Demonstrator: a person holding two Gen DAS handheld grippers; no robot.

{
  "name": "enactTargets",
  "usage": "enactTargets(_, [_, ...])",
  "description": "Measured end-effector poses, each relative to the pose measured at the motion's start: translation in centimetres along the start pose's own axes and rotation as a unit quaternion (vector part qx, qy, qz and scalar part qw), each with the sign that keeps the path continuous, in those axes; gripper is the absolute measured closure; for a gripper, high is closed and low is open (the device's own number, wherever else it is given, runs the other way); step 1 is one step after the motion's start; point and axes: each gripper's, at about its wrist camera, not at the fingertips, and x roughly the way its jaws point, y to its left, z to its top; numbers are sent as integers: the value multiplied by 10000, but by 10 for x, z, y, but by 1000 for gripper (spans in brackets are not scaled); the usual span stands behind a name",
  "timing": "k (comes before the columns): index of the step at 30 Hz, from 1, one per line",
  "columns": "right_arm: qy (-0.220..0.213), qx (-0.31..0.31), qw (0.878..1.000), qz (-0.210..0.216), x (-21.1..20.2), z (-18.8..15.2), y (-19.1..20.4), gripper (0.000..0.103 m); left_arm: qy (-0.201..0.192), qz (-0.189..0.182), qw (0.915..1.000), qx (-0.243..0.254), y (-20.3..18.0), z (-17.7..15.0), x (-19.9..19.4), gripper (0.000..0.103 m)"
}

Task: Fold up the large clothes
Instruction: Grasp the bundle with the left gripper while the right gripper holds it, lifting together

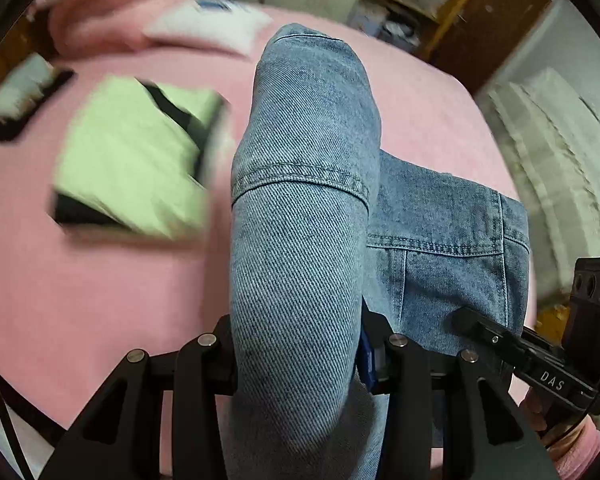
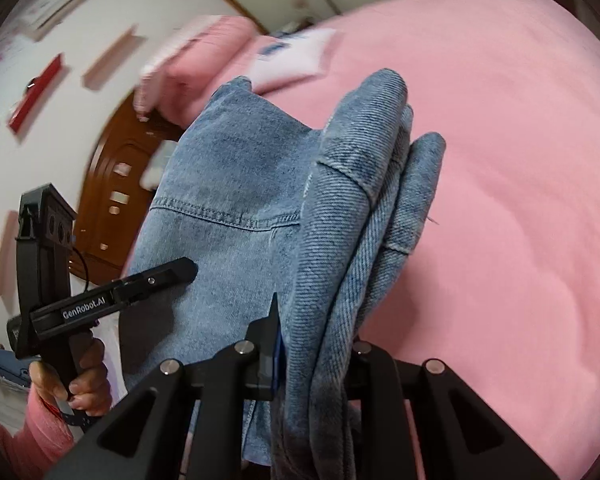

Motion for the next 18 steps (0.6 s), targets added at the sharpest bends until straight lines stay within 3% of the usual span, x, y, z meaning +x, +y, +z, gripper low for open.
enactTargets(6, [-377,-398,9977,395,119,70,84,88,-627,828,9946,-55,110,83,-24,62])
enactTargets(10, [-513,-572,9957,507,198,106,119,88,-868,1238,9883,-183,162,124,-7,62])
enactTargets(15, [-466,-604,9964,382,266,116,115,88,-870,1356,9865,-297,217,136,39,62])
enactTargets(18, [-231,-519,9983,147,308,115,102,88,-653,1378,9875,-398,225,136,90,62])
